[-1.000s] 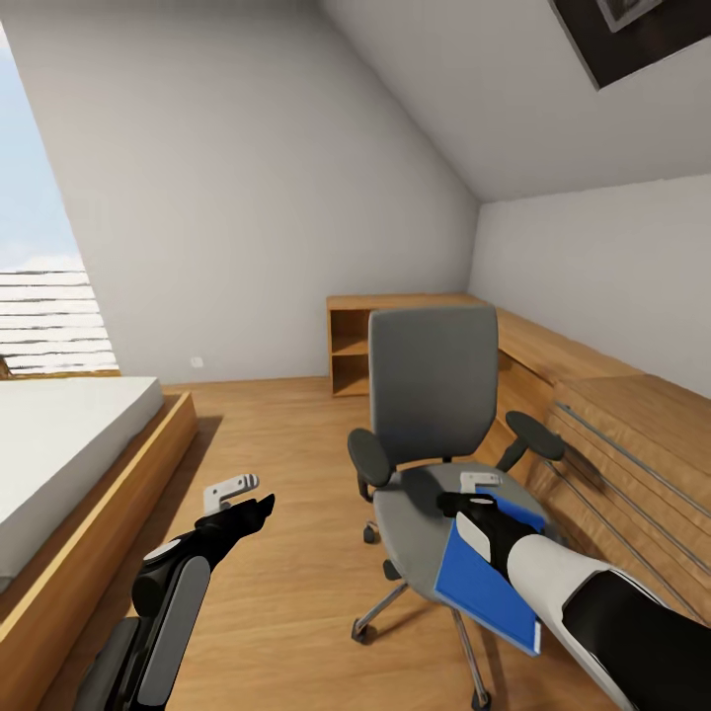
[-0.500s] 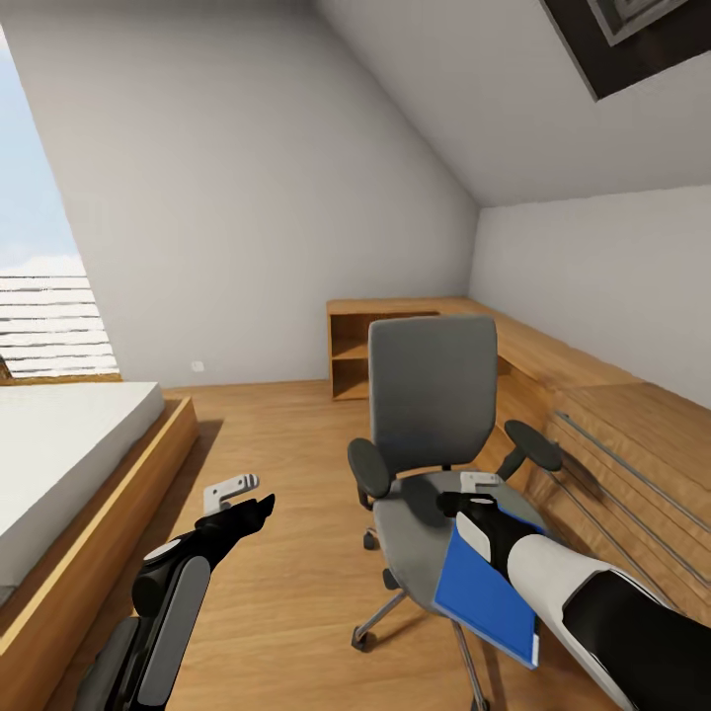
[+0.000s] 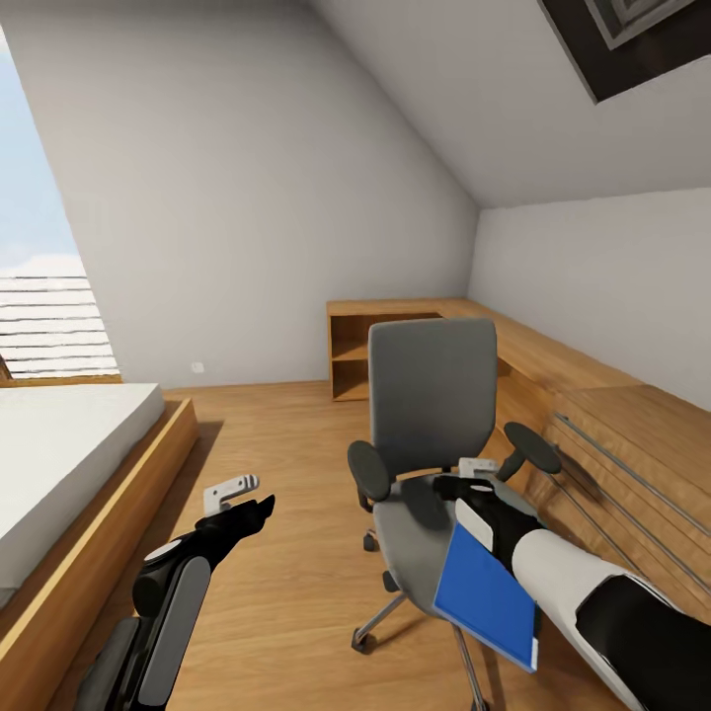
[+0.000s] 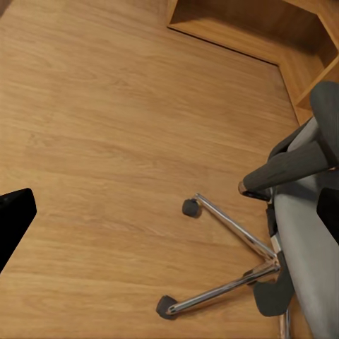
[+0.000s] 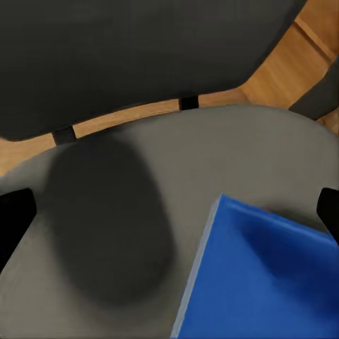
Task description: In the bedroom, organize the workspace by keeping the computer under the desk, ensuring the monitor is on the desk, placing the keyboard on the desk next to the monitor, placing the mouse on the desk next to the keyboard, moving the folder from the swivel chair onto the desk next to the mouse, stacking the notebook on top of the folder with the pen on top of the notebook, and positioning the swivel chair next to the desk.
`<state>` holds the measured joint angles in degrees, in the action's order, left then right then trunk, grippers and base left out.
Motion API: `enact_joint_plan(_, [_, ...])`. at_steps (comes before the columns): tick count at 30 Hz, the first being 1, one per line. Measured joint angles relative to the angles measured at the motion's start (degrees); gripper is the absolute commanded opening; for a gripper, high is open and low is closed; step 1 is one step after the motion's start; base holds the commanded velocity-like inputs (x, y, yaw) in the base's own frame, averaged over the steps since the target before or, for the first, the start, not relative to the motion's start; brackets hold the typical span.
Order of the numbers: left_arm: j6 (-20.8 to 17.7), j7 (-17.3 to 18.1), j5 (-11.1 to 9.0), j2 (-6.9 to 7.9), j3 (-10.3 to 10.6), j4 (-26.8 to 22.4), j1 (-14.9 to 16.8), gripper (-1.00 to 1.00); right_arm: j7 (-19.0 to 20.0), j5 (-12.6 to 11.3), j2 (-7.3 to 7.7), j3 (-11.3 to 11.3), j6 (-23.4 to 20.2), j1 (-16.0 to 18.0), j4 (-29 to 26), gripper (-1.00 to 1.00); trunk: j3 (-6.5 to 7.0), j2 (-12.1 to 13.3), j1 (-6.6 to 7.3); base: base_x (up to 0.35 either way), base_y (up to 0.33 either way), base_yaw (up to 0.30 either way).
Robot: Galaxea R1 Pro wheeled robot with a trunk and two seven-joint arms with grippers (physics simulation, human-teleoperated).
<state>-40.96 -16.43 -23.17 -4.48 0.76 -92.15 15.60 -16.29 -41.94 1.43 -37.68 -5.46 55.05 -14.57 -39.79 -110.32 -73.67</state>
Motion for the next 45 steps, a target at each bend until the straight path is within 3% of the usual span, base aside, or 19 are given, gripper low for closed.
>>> enact_joint_plan(1, [0.0,0.0,0.0,0.00,0.0,0.0,0.0,1.00,-0.2,-2.4,2.26,0.0,-3.1,-1.0,-5.8,1.00,0.00,0.0,0.00,0.000,0.000,0.000])
enact_joint_plan(2, [0.0,0.0,0.0,0.00,0.0,0.0,0.0,1.00,-0.3,-3.1,3.12,0.0,-4.3,-1.5,-7.8,1.00,0.00,0.0,0.00,0.000,0.000,0.000])
enact_joint_plan(4, [0.0,0.0,0.0,0.00,0.1,0.1,0.0,1.00,-2.0,-6.6,8.77,-0.1,-9.3,-6.2,-22.4,1.00,0.00,0.0,0.00,0.000,0.000,0.000])
enact_joint_plan(5, [0.0,0.0,0.0,0.01,0.1,0.1,0.0,1.00,-7.9,-10.7,13.20,-0.2,-11.2,-12.0,-34.0,1.00,0.00,0.0,0.00,0.000,0.000,0.000])
enact_joint_plan(6, [0.0,0.0,0.0,0.00,0.1,0.1,0.0,1.00,-15.3,-13.7,15.55,-0.2,-11.7,-16.6,-43.5,1.00,-0.01,0.0,0.00,0.000,0.000,0.000])
enact_joint_plan(7, [0.0,0.0,0.0,0.00,0.1,0.1,0.0,1.00,-20.9,-14.9,16.38,-0.3,-11.6,-18.4,-50.8,1.00,0.00,0.0,0.01,0.000,0.000,0.000])
enact_joint_plan(8, [0.0,0.0,0.0,0.00,0.1,0.1,0.0,1.00,-26.2,-15.8,16.79,-0.4,-11.1,-19.7,-54.1,1.00,0.00,0.0,0.00,0.000,0.000,0.000])
enact_joint_plan(9, [0.0,0.0,0.0,0.00,0.1,0.1,0.0,1.00,-30.6,-16.4,16.95,-0.5,-10.2,-20.4,-56.1,1.00,0.00,0.0,0.00,0.000,0.000,0.000])
enact_joint_plan(12, [0.0,0.0,0.0,0.00,0.1,0.1,0.0,1.00,-36.3,-17.3,17.08,-0.8,-7.9,-21.4,-59.7,1.00,0.00,0.0,0.00,0.000,0.000,0.000])
enact_joint_plan(15, [0.0,0.0,0.0,0.00,0.1,0.1,0.0,1.00,-38.5,-17.7,17.13,-1.1,-6.8,-22.0,-62.7,1.00,0.00,0.0,0.00,0.000,0.000,0.000])
enact_joint_plan(20, [0.0,0.0,0.0,0.00,0.1,0.1,0.0,1.00,-39.3,-17.8,17.08,-1.2,-6.3,-22.3,-64.5,1.00,0.00,0.0,0.00,0.000,0.000,0.000])
enact_joint_plan(26, [0.0,0.0,0.0,-0.01,0.1,0.1,0.0,1.00,-39.7,-17.8,15.41,-1.0,-6.0,-22.4,-64.8,1.00,0.00,0.0,0.00,0.000,0.105,-0.012])
enact_joint_plan(45, [0.0,0.0,0.1,0.00,0.3,0.1,0.0,1.00,-39.7,-18.0,15.40,-0.8,-2.3,-22.4,-63.0,1.00,0.13,0.0,0.00,0.000,0.276,-0.169])
